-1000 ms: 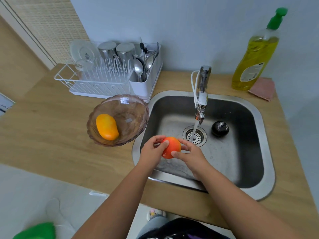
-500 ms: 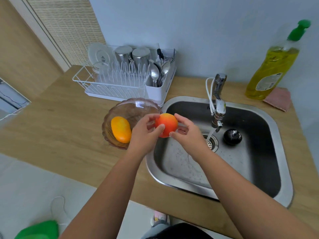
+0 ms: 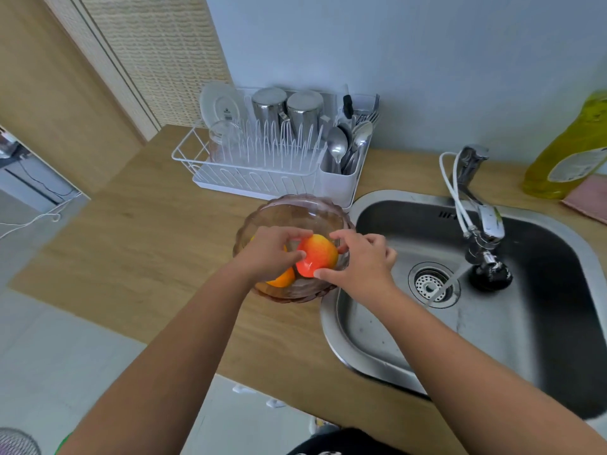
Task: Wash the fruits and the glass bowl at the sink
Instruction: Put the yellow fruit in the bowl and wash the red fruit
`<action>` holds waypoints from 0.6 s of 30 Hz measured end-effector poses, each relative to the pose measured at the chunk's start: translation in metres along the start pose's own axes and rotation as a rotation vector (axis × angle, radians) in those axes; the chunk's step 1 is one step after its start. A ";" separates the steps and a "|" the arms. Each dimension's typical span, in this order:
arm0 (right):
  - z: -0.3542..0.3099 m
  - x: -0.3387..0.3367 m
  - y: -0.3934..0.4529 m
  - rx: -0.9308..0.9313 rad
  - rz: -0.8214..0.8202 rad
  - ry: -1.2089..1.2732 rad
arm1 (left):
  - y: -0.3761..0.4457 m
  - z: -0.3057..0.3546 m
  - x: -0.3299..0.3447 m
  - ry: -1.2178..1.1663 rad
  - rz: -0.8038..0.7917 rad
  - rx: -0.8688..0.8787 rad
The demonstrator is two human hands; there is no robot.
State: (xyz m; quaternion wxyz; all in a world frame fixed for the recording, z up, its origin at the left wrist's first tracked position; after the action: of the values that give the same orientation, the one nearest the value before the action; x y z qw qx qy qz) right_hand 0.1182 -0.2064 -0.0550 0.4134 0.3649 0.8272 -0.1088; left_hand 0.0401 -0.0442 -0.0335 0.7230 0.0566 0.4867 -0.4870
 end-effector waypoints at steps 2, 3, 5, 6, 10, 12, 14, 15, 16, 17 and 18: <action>-0.001 0.006 -0.001 0.001 -0.027 -0.077 | 0.005 -0.002 0.001 0.086 -0.003 0.013; -0.002 0.008 -0.001 -0.001 -0.044 -0.120 | 0.006 -0.003 0.001 0.142 0.004 0.015; -0.004 0.011 0.000 0.002 -0.066 -0.174 | 0.007 -0.002 0.001 0.232 0.016 -0.003; -0.005 0.012 0.000 0.003 -0.075 -0.196 | 0.006 -0.002 0.000 0.250 0.020 -0.016; -0.006 0.014 0.000 0.008 -0.086 -0.240 | 0.005 -0.001 -0.001 0.262 0.003 -0.030; -0.008 0.015 0.001 -0.002 -0.091 -0.253 | 0.006 -0.002 -0.003 0.268 -0.002 -0.039; -0.009 0.016 0.002 -0.017 -0.102 -0.269 | 0.008 -0.003 -0.005 0.266 -0.002 -0.042; -0.008 0.016 0.002 -0.020 -0.108 -0.272 | 0.009 -0.004 -0.006 0.262 -0.005 -0.042; -0.008 0.016 0.003 -0.022 -0.111 -0.272 | 0.010 -0.004 -0.006 0.263 -0.009 -0.044; -0.007 0.016 0.003 -0.023 -0.116 -0.269 | 0.011 -0.005 -0.006 0.270 -0.011 -0.046; -0.006 0.016 0.003 -0.022 -0.121 -0.261 | 0.012 -0.005 -0.005 0.279 -0.014 -0.046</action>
State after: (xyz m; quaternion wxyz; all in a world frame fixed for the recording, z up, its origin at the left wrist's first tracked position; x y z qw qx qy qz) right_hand 0.1102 -0.1937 -0.0627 0.5142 0.2927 0.7879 -0.1709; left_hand 0.0454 -0.0316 -0.0369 0.6460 0.1040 0.5939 -0.4681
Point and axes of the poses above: each hand's wrist, its own y-axis towards the middle knuckle, its own x-axis out of the palm, z = x × y, the point moved 6 cm from there along y, towards the middle knuckle, and after that the axes turned 15 degrees about -x, right-handed, at the moved point
